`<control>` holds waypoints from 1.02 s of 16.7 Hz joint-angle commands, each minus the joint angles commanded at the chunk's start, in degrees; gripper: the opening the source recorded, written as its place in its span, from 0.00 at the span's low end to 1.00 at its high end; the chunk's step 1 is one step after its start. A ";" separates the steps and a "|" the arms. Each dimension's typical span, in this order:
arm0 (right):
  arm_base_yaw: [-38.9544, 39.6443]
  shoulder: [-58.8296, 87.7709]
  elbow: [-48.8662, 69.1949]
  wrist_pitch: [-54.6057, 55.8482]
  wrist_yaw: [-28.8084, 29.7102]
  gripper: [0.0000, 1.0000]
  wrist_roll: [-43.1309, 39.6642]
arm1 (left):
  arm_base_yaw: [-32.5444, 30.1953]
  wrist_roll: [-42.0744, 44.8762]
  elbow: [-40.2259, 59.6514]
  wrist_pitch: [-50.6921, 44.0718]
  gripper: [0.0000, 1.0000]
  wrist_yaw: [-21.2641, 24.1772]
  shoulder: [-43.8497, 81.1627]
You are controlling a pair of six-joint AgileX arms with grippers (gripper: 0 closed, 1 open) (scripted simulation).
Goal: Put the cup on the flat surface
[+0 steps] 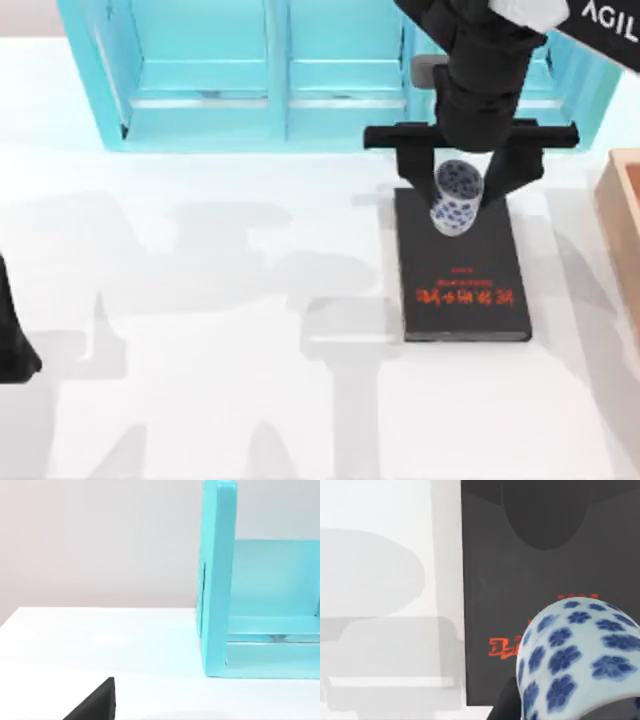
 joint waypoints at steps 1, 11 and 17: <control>1.92 0.73 2.82 -1.74 0.05 0.00 1.95 | 0.00 0.00 0.00 0.00 1.00 0.00 0.00; 8.75 2.73 10.09 -6.89 0.12 0.00 8.88 | 0.00 0.00 0.00 0.00 1.00 0.00 0.00; 8.89 2.08 -2.64 4.96 0.20 0.00 8.96 | 0.00 0.00 0.00 0.00 1.00 0.00 0.00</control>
